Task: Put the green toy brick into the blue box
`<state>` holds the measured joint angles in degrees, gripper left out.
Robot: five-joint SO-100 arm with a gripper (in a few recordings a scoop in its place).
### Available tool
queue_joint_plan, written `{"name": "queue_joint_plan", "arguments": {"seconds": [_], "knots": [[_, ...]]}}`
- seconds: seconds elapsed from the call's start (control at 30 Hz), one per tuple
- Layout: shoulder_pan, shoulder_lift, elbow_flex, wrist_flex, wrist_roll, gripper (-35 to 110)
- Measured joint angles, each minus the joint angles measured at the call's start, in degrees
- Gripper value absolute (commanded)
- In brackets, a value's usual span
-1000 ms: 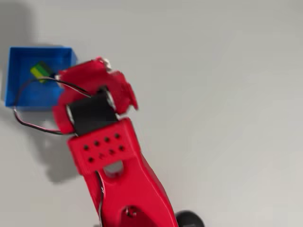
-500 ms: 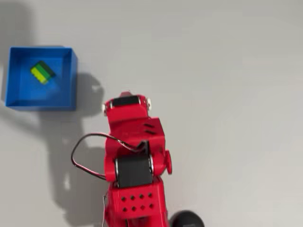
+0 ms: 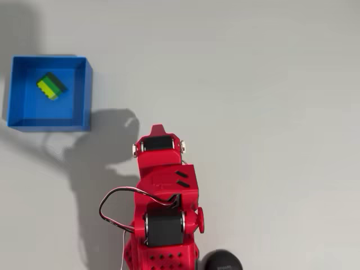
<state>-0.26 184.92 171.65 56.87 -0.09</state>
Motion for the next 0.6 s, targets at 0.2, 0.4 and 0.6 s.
{"name": "queue_joint_plan", "arguments": {"seconds": [0.2, 0.4, 0.6], "knots": [[0.00, 1.05, 2.64, -0.88, 0.88, 0], [0.70, 1.05, 5.27, -1.76, 0.18, 0], [0.70, 0.88, 6.24, -2.64, 0.70, 0]]}}
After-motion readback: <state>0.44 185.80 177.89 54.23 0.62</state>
